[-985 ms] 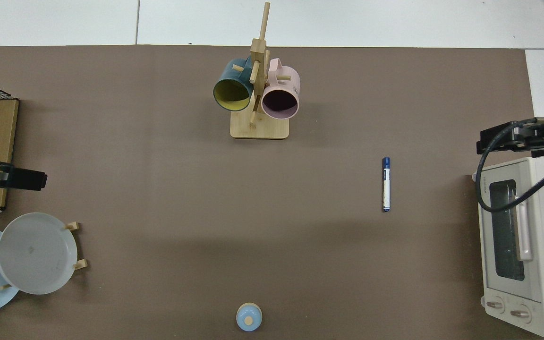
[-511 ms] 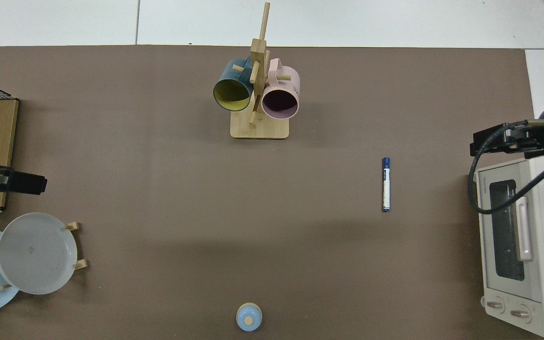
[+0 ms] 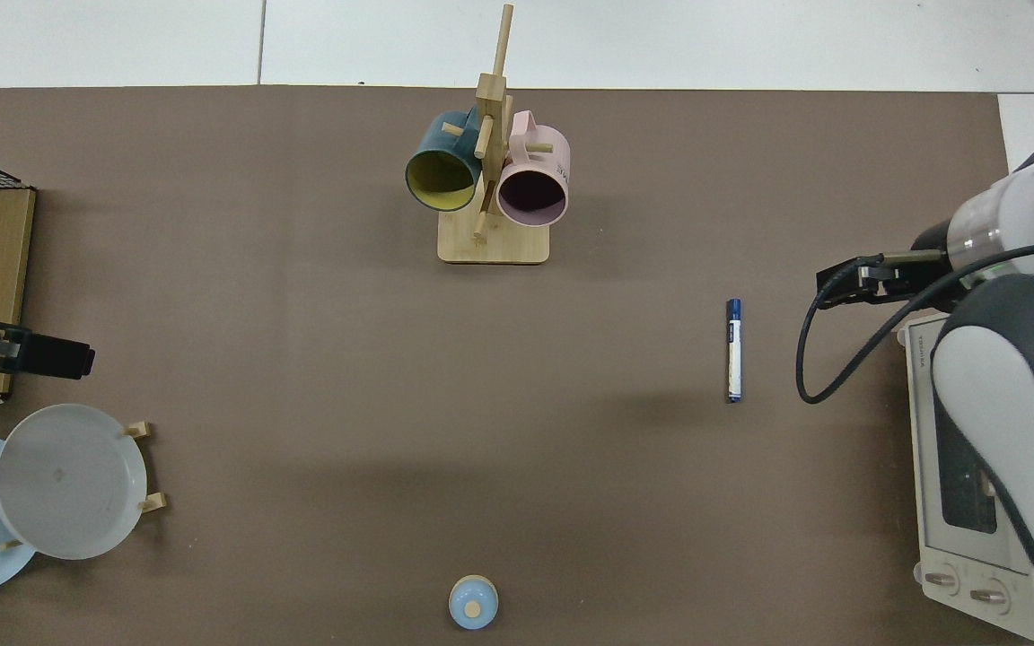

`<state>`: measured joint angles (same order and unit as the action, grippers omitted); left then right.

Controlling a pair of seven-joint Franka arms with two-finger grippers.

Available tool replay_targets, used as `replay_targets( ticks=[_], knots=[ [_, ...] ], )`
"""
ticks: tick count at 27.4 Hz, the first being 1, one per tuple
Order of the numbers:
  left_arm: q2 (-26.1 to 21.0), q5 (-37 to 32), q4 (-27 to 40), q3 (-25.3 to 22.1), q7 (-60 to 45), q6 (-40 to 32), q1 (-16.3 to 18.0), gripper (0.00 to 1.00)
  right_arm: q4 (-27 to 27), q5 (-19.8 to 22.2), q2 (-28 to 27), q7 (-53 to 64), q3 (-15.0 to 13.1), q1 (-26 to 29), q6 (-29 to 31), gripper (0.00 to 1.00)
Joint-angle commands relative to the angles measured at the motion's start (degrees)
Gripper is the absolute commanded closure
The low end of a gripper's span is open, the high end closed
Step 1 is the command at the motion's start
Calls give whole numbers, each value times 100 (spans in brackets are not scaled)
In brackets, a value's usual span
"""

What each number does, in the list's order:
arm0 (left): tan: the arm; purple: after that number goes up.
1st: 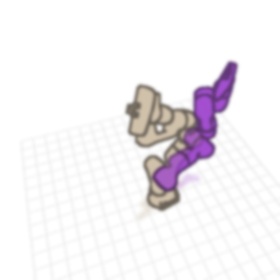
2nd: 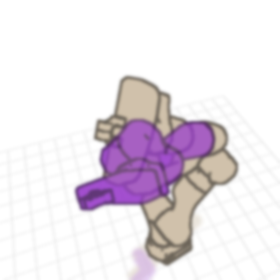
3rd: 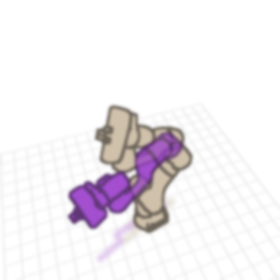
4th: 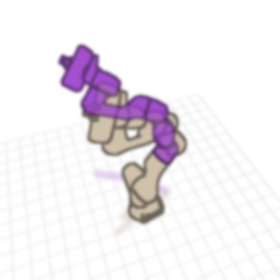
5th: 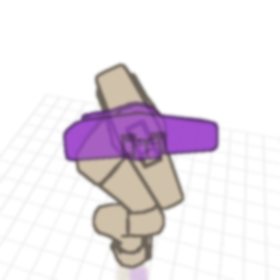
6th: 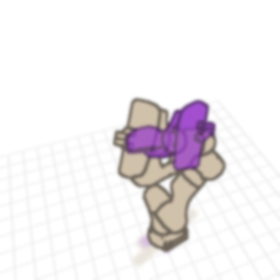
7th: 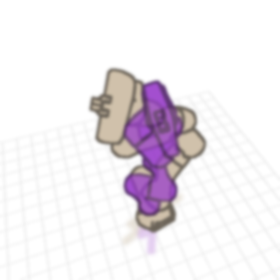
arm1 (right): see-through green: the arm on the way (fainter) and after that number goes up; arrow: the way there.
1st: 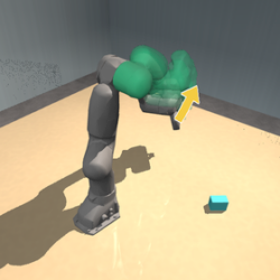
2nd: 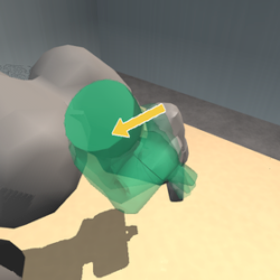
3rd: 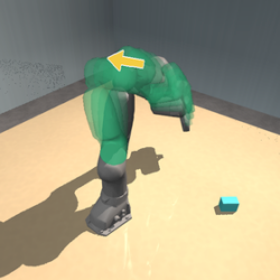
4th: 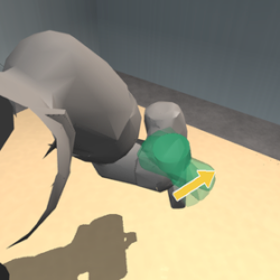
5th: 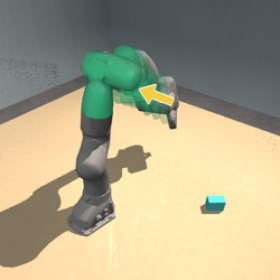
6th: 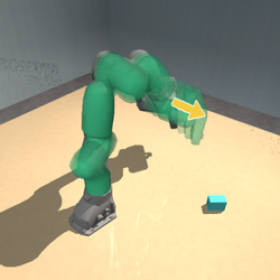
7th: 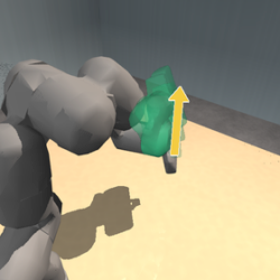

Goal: Put markers into pen holder
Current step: 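Reach the right gripper down toward the blue-capped white marker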

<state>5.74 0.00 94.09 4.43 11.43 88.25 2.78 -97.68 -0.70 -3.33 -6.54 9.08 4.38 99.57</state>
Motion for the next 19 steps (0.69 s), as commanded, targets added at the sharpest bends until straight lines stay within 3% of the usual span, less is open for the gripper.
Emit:
replay_targets(
  ticks=[1, 6, 19],
  knots=[
    [138, 88, 118, 5, -1, -53, 47, 0, -804, -9, 87, -85, -11, -86, 799, 0],
    [129, 88, 127, 5, -9, -62, 47, 0, -1148, 35, -220, -243, -11, -95, 1529, 0],
    [138, 88, 224, 5, -1, -62, 56, 0, -1535, 132, -906, -620, -20, -218, 2514, 1]
  ],
)
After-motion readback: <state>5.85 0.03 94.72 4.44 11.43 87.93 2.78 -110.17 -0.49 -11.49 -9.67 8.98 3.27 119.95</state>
